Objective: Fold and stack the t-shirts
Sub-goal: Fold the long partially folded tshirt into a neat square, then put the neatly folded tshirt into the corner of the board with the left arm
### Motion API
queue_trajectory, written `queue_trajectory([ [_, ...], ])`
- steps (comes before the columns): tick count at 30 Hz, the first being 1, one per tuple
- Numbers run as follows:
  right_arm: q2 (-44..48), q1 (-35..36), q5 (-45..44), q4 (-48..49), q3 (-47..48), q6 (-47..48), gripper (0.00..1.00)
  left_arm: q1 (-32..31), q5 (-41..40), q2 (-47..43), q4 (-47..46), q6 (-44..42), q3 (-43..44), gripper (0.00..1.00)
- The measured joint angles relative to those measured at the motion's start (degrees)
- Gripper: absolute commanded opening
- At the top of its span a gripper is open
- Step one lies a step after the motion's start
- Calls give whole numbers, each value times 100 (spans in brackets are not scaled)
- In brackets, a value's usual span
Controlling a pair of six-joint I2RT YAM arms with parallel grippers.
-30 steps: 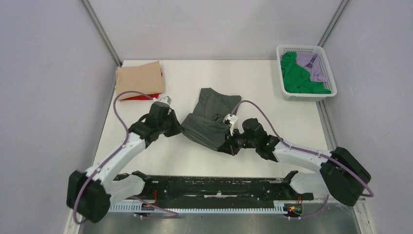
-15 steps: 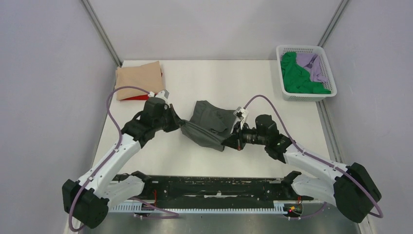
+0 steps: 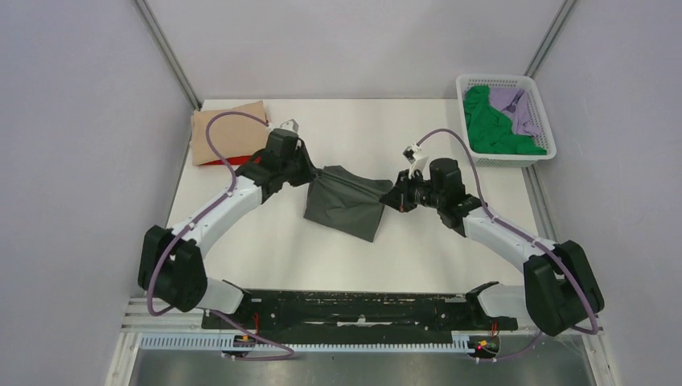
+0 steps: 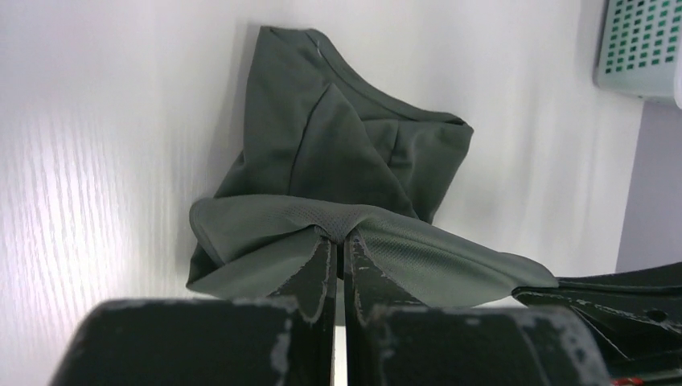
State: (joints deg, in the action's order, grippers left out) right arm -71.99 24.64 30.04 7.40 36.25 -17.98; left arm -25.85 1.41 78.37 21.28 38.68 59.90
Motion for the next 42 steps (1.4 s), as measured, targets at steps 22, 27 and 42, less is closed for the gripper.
queue_trajectory([
  [22, -2734, -907, -138, 319, 1624, 109, 40, 343, -44, 3521, -20, -221, 2575, 63],
  [27, -3045, -1106, -166, 238, 1915, 129, 80, 459, 72, 3827, 52, -450, 2850, 100],
  [42, -2347, -645, 949, 1340, 1486, -125, 98, 452, 1882, 3585, -798, -374, 2573, 100],
])
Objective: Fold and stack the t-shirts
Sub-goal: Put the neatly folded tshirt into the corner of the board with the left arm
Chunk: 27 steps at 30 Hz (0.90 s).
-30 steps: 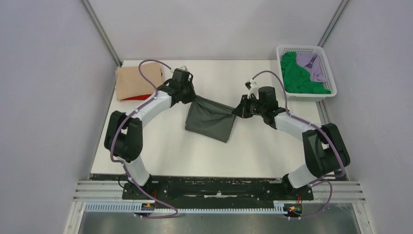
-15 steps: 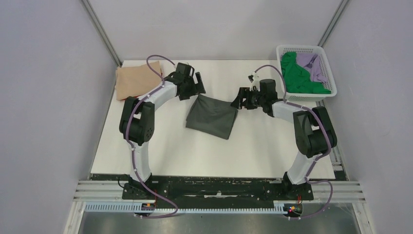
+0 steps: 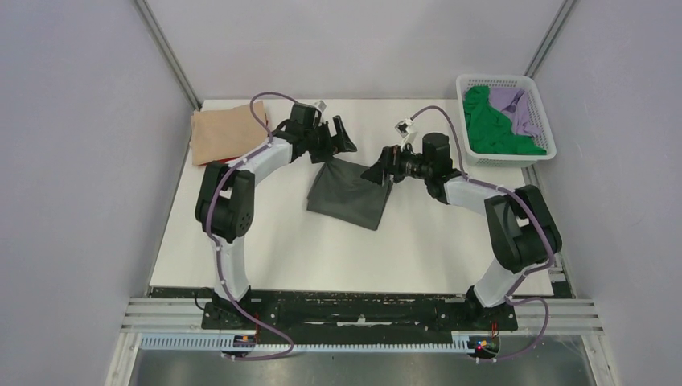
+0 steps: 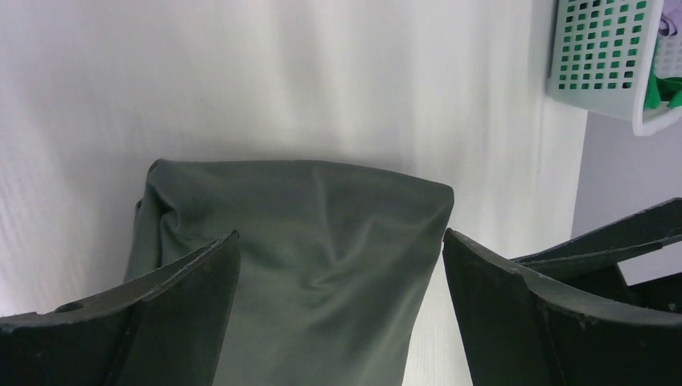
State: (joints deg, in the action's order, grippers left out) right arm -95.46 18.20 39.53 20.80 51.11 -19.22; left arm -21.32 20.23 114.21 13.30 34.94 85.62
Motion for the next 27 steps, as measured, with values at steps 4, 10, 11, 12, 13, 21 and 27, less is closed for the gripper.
queue_trajectory([
  [4, -645, -11, 197, 623, 138, -402, 98, -9, 11, 450, -72, 83, 297, 100],
  [10, -1513, -57, -295, 323, 267, -411, 98, 15, -90, 1084, 26, 210, 557, 100],
  [11, -1517, -74, -326, 313, 273, -409, 98, 17, -142, 1082, 59, 212, 577, 100],
  [12, -1495, -74, -424, 286, 275, -367, 98, 13, -192, 1086, 98, 214, 577, 100],
  [13, -1484, -74, -487, 271, 264, -337, 98, 13, -225, 1080, 129, 212, 573, 100],
  [21, -1051, -55, -627, 472, -374, -11, 98, -90, -376, -11, -4, 214, -992, 100],
  [27, -280, 131, -671, 195, -1099, 227, 98, -492, -575, -791, 260, 210, -1840, 100],
])
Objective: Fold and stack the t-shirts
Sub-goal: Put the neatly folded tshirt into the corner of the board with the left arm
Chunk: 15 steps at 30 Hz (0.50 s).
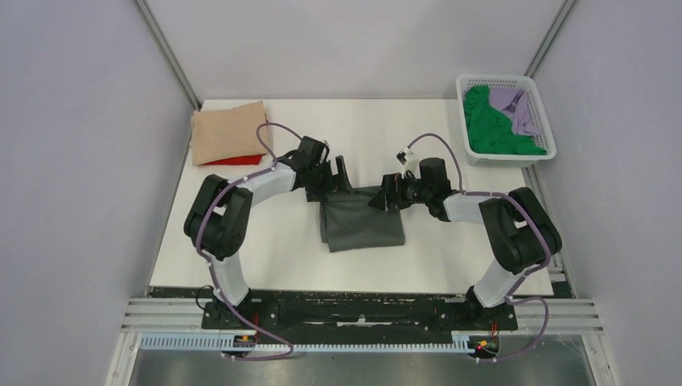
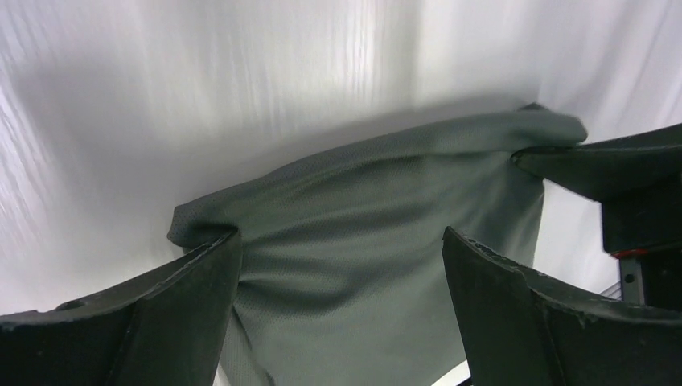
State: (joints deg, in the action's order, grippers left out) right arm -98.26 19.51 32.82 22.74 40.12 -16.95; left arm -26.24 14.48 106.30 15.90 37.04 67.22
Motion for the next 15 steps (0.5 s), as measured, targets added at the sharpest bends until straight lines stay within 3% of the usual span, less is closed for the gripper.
queue_trajectory([
  [8, 1088, -39, -581, -1082, -7, 133, 98, -273, -752, -669, 656, -2, -13, 100],
  [15, 3499, -63, -1810, -1215, -745, -4, 98, -391, -1294, -1613, 776, 39, -549, 100],
])
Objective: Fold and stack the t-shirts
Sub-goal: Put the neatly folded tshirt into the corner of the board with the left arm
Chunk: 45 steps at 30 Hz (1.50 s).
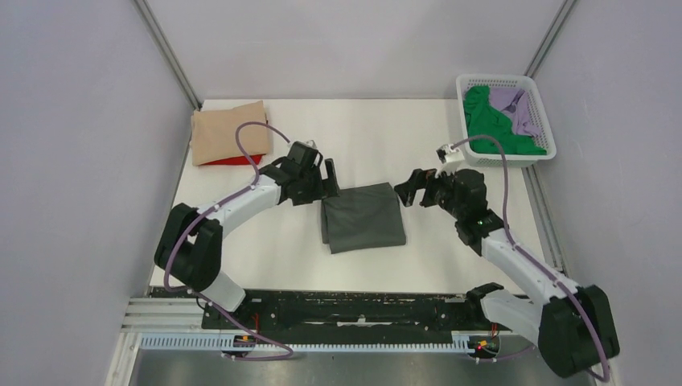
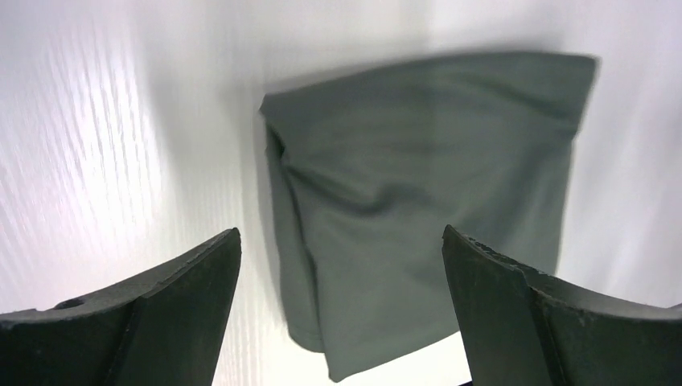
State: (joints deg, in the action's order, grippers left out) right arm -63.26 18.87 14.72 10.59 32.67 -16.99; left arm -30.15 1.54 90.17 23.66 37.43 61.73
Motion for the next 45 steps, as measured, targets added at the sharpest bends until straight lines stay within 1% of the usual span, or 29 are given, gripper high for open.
queue_trajectory([
  [2, 542, -4, -472, -39, -363, -70, 98, -28, -28, -15, 7, 63, -208, 100],
  [4, 890, -15, -844, -138, -645, -118, 98, -70, -63, 24, 11, 129, -426, 99],
  [7, 1228, -39, -1300, -313, -938, -151, 98, -201, -122, 136, 7, 232, -629, 95],
  [8, 1276, -42, -1381, -352, -968, -149, 98, -264, -138, 208, -13, 264, -645, 93],
  [11, 1320, -42, -1554, -428, -979, -146, 98, -431, -157, 413, -107, 396, -651, 82],
  [13, 1316, -42, -1593, -461, -977, -142, 98, -531, -199, 590, -177, 481, -625, 68],
  [17, 1281, -42, -1596, -551, -977, -118, 98, -667, -328, 846, -319, 612, -431, 52],
  [19, 1279, -42, -1598, -570, -977, -96, 98, -739, -398, 1029, -326, 649, -251, 40],
  [21, 1279, -42, -1609, -577, -977, -79, 99, -820, -450, 1193, -339, 688, -94, 24],
  [22, 1281, -42, -1613, -588, -977, -70, 98, -859, -468, 1285, -321, 697, 2, 12],
  [23, 1283, -42, -1620, -599, -977, -50, 98, -894, -501, 1370, -293, 706, 98, 2],
  [26, 1298, -42, -1685, -603, -977, -2, 98, -992, -713, 1598, -33, 704, 463, 2],
  [29, 1322, -42, -1797, -603, -977, 55, 98, -1067, -1126, 1812, 380, 566, 898, 2],
  [32, 1327, -48, -1917, -605, -977, 122, 98, -1099, -1917, 2048, 824, 109, 1384, 2],
  [35, 1322, -55, -1998, -612, -977, 201, 98, -999, -2898, 2194, 1106, -654, 1801, 2],
  [39, 1244, -63, -2127, -619, -977, 304, 98, -708, -3919, 2277, 1078, -1687, 2116, 2],
  [42, 1106, -63, -2227, -619, -977, 372, 98, -369, -4494, 2413, 898, -2485, 2310, 2],
  [45, 940, -63, -2280, -619, -977, 431, 98, -4, -4837, 2546, 693, -3169, 2452, 2],
])
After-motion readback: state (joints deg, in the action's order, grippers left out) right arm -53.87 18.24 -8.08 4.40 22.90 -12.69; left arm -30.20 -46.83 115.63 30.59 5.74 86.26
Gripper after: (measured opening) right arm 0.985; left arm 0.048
